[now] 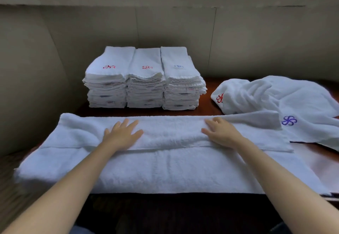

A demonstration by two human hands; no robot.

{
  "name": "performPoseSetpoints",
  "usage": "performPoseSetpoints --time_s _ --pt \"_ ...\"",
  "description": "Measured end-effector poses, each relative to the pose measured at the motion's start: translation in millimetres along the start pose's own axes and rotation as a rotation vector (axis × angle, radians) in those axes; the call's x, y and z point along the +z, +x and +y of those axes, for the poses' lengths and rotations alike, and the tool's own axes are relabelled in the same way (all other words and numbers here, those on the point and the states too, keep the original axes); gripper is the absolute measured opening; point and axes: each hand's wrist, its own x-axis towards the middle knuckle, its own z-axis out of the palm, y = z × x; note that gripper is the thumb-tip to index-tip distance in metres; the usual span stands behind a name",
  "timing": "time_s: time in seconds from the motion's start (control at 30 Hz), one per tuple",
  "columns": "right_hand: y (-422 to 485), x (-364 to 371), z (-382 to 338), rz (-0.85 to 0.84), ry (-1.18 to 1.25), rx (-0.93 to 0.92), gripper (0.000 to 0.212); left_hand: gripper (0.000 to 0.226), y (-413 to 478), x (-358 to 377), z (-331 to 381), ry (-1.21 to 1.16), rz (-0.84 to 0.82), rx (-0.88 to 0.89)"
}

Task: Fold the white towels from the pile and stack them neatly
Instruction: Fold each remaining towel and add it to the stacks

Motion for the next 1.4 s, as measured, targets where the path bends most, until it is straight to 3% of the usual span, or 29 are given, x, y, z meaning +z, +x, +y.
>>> performPoseSetpoints --time_s 0.07,0.13,0.2,0.33,0.5,0.57,0.67,0.77,0.9,0.97,1.03,1.13,1.23,1.33,1.4 --pt "5.9 -1.9 13.4 -0.091 -0.034 0.040 0.067 0.063 8.7 -2.9 -14.7 -0.042 0.008 -0.092" --pt "12.2 -5.4 23.8 -0.125 -0.013 0.065 0.066 0.061 12.4 -7.3 -29.6 -0.059 0.054 -0.179" --pt "16.8 -6.4 24.9 -0.034 0.036 0.072 0.055 0.057 12.9 -8.5 -41.5 -0.067 0.146 -0.228" --pt "14.3 -6.1 11.9 0.152 -0.100 0.052 0.033 0.037 2.6 -9.3 -47.9 -0.218 0.535 -0.175" --pt "-5.7 -0.2 -62.8 0.345 -0.086 -0.312 0.021 0.025 -19.8 -30.1 -62.2 -0.261 0.733 -0.258" --pt "-19.2 6.7 -102.3 0.365 -0.071 -0.488 0.017 0.028 -29.9 -38.0 -79.2 -0.319 0.723 -0.419" --pt "-31.4 23.1 -137.2 0.291 -0.132 -0.653 0.020 0.050 -45.9 -37.0 -110.0 -0.448 0.512 -0.696" --pt "-29.6 21.4 -140.1 0.226 -0.105 -0.640 0.029 0.057 -53.6 -26.5 -134.6 -0.408 0.394 -0.726" --pt "-26.7 15.0 -136.2 0.147 -0.179 -0.640 0.032 0.039 -54.2 -22.0 -147.8 -0.477 0.486 -0.661" --pt "-29.2 16.6 -143.5 0.202 -0.279 -0.645 0.026 0.029 -54.8 -20.0 -147.5 -0.552 0.577 -0.639" --pt "-32.4 16.1 -152.1 0.307 -0.320 -0.675 0.008 0.026 -55.4 -18.9 -144.2 -0.643 0.652 -0.608" --pt "-35.3 15.6 -151.1 0.439 -0.152 -0.736 0.019 0.034 -55.0 -20.1 -142.2 -0.722 0.786 -0.605" --pt "-37.9 16.8 -145.6 0.328 -0.109 -0.795 0.007 0.038 -55.0 -19.0 -141.6 -0.583 0.755 -0.667" --pt "-37.4 15.5 -135.1 0.208 -0.068 -0.755 0.024 0.028 -52.9 -20.6 -134.1 -0.209 0.654 -0.712" --pt "-37.0 12.4 -126.1 0.157 -0.057 -0.721 0.030 0.027 -47.5 -25.6 -119.2 -0.056 0.575 -0.644"
